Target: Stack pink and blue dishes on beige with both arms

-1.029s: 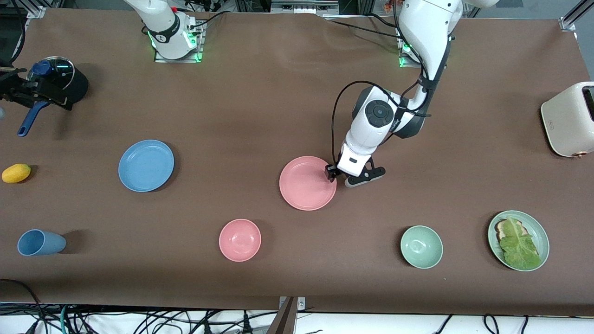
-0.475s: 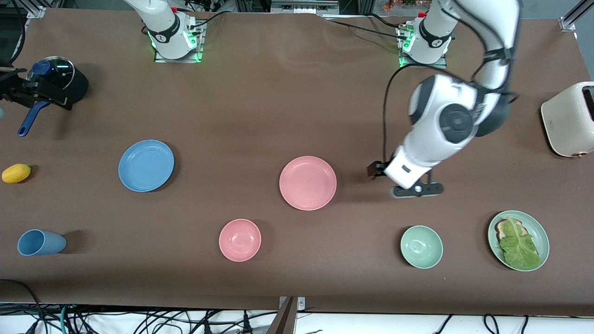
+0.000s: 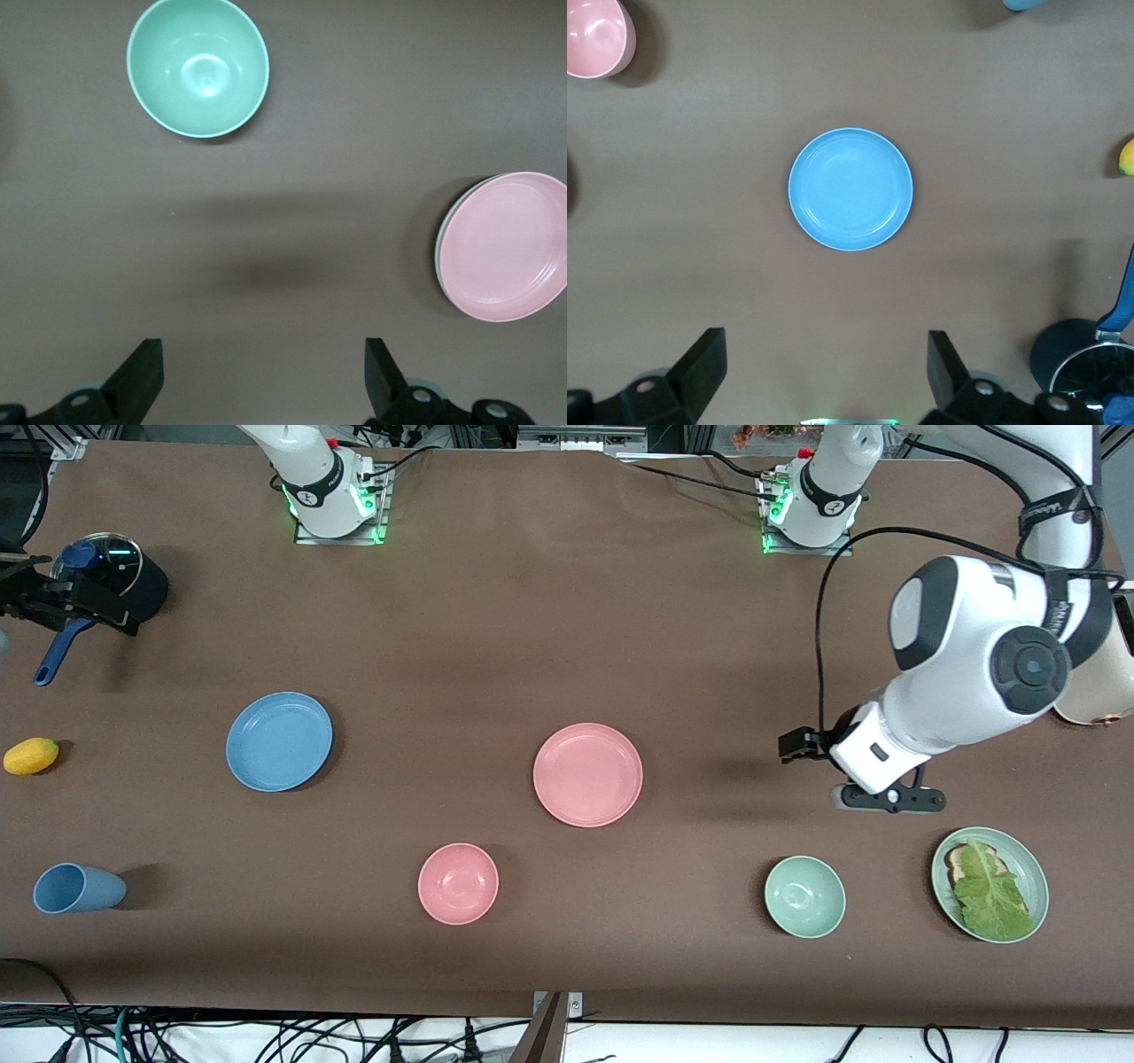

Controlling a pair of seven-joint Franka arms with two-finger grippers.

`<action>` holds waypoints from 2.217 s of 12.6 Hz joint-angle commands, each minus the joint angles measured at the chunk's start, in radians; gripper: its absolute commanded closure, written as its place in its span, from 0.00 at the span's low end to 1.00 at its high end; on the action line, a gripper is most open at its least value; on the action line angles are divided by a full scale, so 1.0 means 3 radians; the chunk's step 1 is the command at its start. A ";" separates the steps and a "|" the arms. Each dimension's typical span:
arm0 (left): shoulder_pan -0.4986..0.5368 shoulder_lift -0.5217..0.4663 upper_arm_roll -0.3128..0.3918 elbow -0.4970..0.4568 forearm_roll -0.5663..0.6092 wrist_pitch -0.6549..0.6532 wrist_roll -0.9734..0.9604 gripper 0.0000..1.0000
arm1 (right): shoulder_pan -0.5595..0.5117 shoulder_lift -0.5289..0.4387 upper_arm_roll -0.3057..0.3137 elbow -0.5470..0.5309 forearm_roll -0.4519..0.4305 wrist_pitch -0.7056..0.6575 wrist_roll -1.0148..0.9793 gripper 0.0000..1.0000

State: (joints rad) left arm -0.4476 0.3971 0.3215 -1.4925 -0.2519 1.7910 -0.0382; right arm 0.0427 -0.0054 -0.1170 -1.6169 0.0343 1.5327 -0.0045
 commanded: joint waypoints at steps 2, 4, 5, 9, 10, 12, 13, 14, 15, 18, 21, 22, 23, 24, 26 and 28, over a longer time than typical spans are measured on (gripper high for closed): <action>0.0350 -0.0168 -0.0115 0.0076 0.0098 -0.0324 0.0443 0.00 | 0.0001 -0.0084 0.0037 -0.0061 -0.0017 -0.0006 0.0025 0.00; 0.0591 -0.0199 -0.0136 0.0112 0.0103 -0.0386 0.0836 0.00 | 0.0001 -0.0084 0.0037 -0.0056 -0.0022 -0.0006 0.0025 0.00; 0.0729 -0.0224 -0.0156 0.0112 0.0103 -0.0391 0.0985 0.00 | 0.0001 -0.0084 0.0042 -0.0056 -0.0027 -0.0006 0.0025 0.00; 0.1296 -0.0382 -0.0635 0.0107 0.0587 -0.0458 0.1232 0.00 | 0.0011 0.0053 0.0037 -0.0066 -0.0058 -0.0011 0.0020 0.00; 0.1348 -0.0408 -0.0713 0.0102 0.0640 -0.0463 0.1222 0.00 | 0.0006 0.0135 0.0037 -0.0071 -0.0058 0.0019 0.0020 0.00; 0.1349 -0.0465 -0.0714 0.0082 0.0640 -0.0539 0.1140 0.00 | -0.0040 0.0410 0.0002 -0.0091 -0.0063 0.0025 0.0020 0.00; 0.1349 -0.0500 -0.0719 0.0066 0.0640 -0.0575 0.0998 0.00 | -0.0086 0.0568 -0.0054 -0.0132 -0.0043 0.0050 -0.0020 0.00; 0.1339 -0.0521 -0.0719 0.0066 0.0640 -0.0616 0.0875 0.00 | -0.0096 0.0686 -0.0105 -0.0153 -0.0022 0.0167 -0.0031 0.00; 0.1318 -0.0556 -0.0719 0.0061 0.0640 -0.0657 0.0823 0.00 | -0.0096 0.0759 -0.0126 -0.0264 -0.0022 0.0355 -0.0051 0.00; 0.1308 -0.0792 -0.0841 -0.0026 0.0676 -0.0693 0.0599 0.00 | -0.0112 0.0795 -0.0269 -0.1020 -0.0007 0.1437 -0.0290 0.00; 0.1318 -0.0955 -0.0842 -0.0005 0.0651 -0.0713 0.0547 0.00 | -0.0310 0.1029 -0.0305 -0.1288 0.0145 0.1982 -0.0811 0.00; 0.1333 -0.1032 -0.0842 -0.0021 0.0650 -0.0774 0.0542 0.00 | -0.0438 0.1197 -0.0305 -0.1273 0.0526 0.2044 -0.1168 0.00; 0.1344 -0.1063 -0.0842 -0.0066 0.0650 -0.0836 0.0542 0.00 | -0.0525 0.1366 -0.0300 -0.1253 0.0905 0.2115 -0.1566 0.01; 0.1369 -0.1098 -0.0842 -0.0087 0.0640 -0.0877 0.0557 0.00 | -0.0551 0.1469 -0.0305 -0.1237 0.1111 0.2182 -0.1788 0.02; 0.1374 -0.1119 -0.0852 -0.0097 0.0640 -0.1101 0.0587 0.00 | -0.0653 0.1602 -0.0290 -0.1227 0.1205 0.2198 -0.1867 0.02; 0.1379 -0.1135 -0.0857 -0.0194 0.0650 -0.1117 0.0593 0.00 | -0.0644 0.1654 -0.0280 -0.1191 0.1266 0.2198 -0.1867 0.14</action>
State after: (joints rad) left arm -0.0420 0.0840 0.0767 -1.4976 -0.0832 1.4614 0.1366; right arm -0.1437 0.4816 -0.2162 -1.9981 0.3844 2.1948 -0.5485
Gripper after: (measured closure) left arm 0.000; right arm 0.057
